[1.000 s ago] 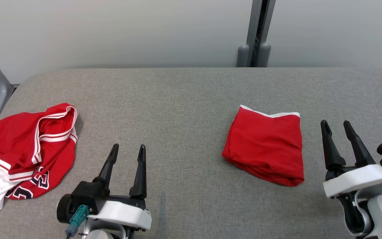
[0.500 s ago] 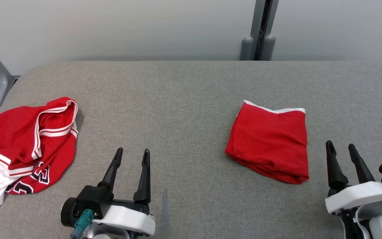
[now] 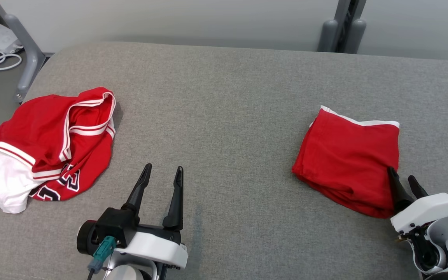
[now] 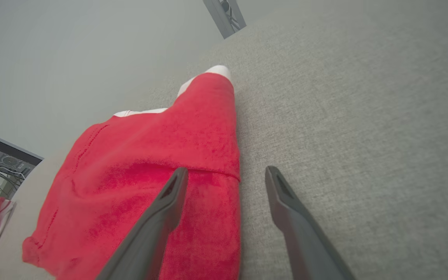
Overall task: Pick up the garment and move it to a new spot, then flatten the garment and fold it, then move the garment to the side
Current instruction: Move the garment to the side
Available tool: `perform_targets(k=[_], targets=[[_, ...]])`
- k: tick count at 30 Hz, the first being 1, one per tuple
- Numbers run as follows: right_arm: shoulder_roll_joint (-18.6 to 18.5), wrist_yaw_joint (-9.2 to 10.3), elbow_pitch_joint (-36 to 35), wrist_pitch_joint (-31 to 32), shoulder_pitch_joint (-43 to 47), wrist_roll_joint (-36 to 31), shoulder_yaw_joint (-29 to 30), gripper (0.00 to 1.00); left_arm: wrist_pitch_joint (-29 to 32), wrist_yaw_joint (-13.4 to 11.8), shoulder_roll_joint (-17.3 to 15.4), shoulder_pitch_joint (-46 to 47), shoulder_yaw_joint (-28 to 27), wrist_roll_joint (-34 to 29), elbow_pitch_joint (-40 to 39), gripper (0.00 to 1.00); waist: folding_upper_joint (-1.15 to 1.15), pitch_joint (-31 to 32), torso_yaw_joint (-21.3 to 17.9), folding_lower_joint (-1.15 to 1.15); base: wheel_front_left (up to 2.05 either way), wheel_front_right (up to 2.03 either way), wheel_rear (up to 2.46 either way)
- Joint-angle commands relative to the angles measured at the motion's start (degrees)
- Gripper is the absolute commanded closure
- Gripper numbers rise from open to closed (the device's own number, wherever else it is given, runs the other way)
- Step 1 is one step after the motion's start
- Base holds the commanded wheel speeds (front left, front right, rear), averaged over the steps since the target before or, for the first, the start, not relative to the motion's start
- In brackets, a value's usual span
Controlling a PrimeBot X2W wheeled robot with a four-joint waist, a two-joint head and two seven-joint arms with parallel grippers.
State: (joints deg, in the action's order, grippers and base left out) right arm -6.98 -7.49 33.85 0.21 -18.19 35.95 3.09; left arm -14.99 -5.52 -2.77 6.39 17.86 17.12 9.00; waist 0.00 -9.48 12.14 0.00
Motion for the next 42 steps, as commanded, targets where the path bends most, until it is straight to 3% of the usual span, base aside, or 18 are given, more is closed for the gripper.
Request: perform_targets(k=[1,11,16,17,21,26,33,42], targets=[[-0.5,0.00,0.5,0.3,-0.5,0.4,0.1,0.00,-0.2,0.4,-0.2,0.8,0.0,-0.2,0.1,0.00,0.00,-0.6,0.7,0.00,0.00,0.00,0.00],[-1.7,0.01,6.0,1.3,-4.1,5.6,-0.9,0.00,-0.2,0.0,-0.2,2.2,0.5,0.2,-0.2,0.00,0.00,-2.1,2.4,0.00,0.00,0.00,0.00],[-1.1,0.00,7.6,2.5,-5.4,8.4,-4.4,0.00,-0.2,-0.4,-0.2,2.6,0.7,0.3,-0.3,0.00,0.00,-2.6,2.6,0.00,0.00,0.00,0.00],[-1.2,0.00,7.7,2.5,-5.5,8.8,-4.8,0.04,-0.2,-0.5,-0.2,2.5,0.7,0.4,-0.2,0.00,0.00,-2.6,2.7,0.00,0.00,0.00,0.00],[-2.0,0.00,8.1,1.9,-6.0,9.7,-7.0,1.00,-0.2,-0.5,-0.2,2.7,0.9,0.4,-0.1,0.00,0.00,-2.4,2.7,0.00,0.00,0.00,0.00],[-5.3,0.00,8.3,-0.6,-6.0,6.4,-12.3,1.00,-0.2,-0.2,-0.2,2.5,1.3,0.1,0.6,0.00,0.00,-1.6,2.6,0.00,0.00,0.00,0.00],[-7.9,0.01,9.4,-3.5,-7.5,5.9,-15.3,1.00,-0.2,-0.4,-0.2,2.0,1.8,0.5,0.4,0.00,0.00,-1.0,0.8,0.00,0.00,0.00,0.00],[-11.9,0.01,8.5,-3.2,-9.5,4.9,-19.8,1.00,-0.2,0.2,-0.2,3.1,3.4,0.7,-0.2,0.00,0.00,-1.7,-2.9,0.00,0.00,0.00,0.00]])
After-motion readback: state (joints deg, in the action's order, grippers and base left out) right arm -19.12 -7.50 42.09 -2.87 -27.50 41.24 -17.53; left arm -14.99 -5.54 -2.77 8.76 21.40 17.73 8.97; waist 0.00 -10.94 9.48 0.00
